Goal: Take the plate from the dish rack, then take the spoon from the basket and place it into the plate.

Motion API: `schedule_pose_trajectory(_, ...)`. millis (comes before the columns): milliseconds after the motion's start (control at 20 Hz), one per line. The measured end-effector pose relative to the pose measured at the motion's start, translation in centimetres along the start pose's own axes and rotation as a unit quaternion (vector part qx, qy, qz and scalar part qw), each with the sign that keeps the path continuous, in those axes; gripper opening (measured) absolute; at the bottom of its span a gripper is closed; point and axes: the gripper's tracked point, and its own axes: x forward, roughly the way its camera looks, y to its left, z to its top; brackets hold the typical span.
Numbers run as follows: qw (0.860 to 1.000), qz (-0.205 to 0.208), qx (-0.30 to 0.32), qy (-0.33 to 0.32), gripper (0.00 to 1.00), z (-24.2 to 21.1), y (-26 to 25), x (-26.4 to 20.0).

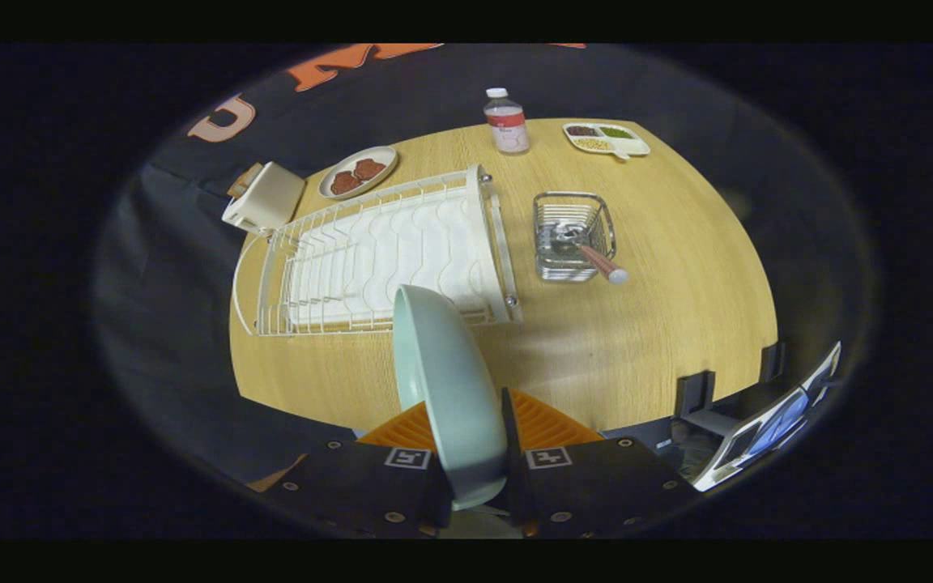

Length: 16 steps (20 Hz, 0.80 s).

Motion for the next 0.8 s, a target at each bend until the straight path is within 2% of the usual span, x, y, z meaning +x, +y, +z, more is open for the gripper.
schedule_pose_trajectory(400, 0.999, 0.016, 0.020, 0.022, 0.28, -3.4, -1.5, 4.6)
schedule_pose_trajectory(800, 0.999, 0.047, 0.014, 0.013, 0.29, -3.8, -0.9, 7.5)
